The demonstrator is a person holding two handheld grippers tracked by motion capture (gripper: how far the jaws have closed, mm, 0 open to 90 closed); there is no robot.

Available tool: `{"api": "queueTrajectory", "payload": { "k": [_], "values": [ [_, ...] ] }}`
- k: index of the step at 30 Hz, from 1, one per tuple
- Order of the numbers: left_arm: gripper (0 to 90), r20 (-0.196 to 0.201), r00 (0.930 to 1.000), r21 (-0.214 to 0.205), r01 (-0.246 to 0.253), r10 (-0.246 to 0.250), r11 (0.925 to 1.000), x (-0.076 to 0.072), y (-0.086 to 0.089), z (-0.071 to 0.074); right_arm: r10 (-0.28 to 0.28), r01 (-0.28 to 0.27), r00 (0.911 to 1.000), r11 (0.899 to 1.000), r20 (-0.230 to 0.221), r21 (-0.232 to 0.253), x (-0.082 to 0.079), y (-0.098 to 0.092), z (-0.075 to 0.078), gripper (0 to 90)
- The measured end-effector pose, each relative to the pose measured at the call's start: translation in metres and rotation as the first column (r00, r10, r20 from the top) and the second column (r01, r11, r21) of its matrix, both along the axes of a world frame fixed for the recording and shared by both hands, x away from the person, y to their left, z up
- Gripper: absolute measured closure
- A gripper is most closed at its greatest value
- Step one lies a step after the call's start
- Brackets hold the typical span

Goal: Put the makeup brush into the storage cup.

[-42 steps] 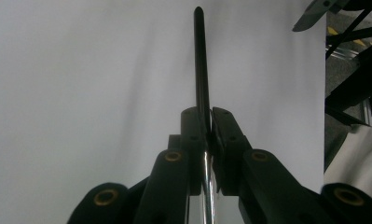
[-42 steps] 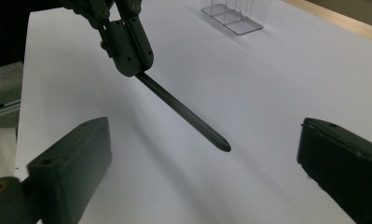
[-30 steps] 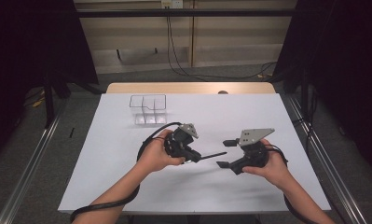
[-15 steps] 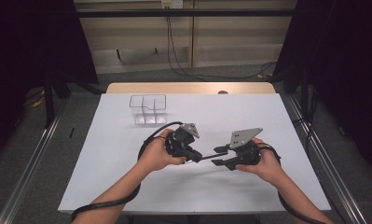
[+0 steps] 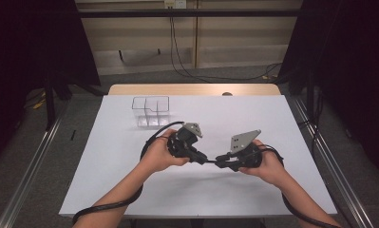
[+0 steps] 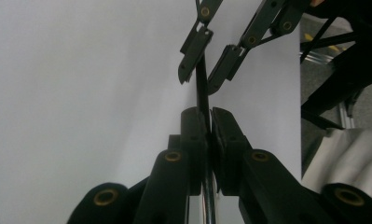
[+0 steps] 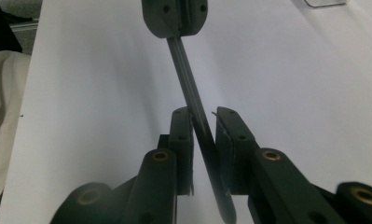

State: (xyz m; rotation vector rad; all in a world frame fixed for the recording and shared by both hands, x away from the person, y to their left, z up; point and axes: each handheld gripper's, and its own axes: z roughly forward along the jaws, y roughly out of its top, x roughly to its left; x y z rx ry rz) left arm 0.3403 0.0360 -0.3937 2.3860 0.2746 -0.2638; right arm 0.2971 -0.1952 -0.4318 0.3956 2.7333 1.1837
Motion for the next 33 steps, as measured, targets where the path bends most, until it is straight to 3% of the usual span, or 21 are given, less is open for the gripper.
{"api": "queueTrajectory", "payload": {
  "k": [5, 9, 16, 20, 24, 33],
  "values": [
    [84.0, -0.033, 0.9994, -0.029, 0.011, -0.012, 0.9995, 0.003, 0.002, 0.002, 0.025, -0.025, 0.9997, 1.0, -0.004, 0.001, -0.003, 0.001, -0.001, 81.9],
    [83.7, -0.048, 0.9985, -0.057, 0.021, -0.024, 0.9981, 0.006, 0.003, 0.001, 0.062, -0.062, 0.998, 0.998, 0.009, -0.026, -0.007, 0.005, -0.002, 84.5],
    [81.8, -0.062, 0.9978, -0.097, 0.017, -0.023, 0.9951, 0.007, 0.007, 0.0, 0.063, -0.062, 0.998, 0.998, 0.008, -0.02, -0.009, 0.005, -0.003, 84.7],
    [72.1, -0.062, 0.9981, -0.13, -0.005, -0.003, 0.9915, 0.007, 0.009, 0.0, 0.048, -0.048, 0.9989, 0.998, -0.003, -0.028, -0.01, 0.004, -0.005, 84.7],
    [69.2, -0.053, 0.9986, -0.142, -0.007, 0.0, 0.9899, 0.006, 0.011, 0.0, 0.04, -0.04, 0.9992, 0.999, -0.002, -0.023, -0.009, 0.003, -0.006, 84.7],
    [46.7, -0.027, 0.9988, -0.195, -0.045, 0.041, 0.9797, 0.008, 0.018, -0.003, 0.019, -0.019, 0.9998, 1.0, -0.012, -0.006, -0.009, -0.001, -0.008, 84.6]
  ]
}}
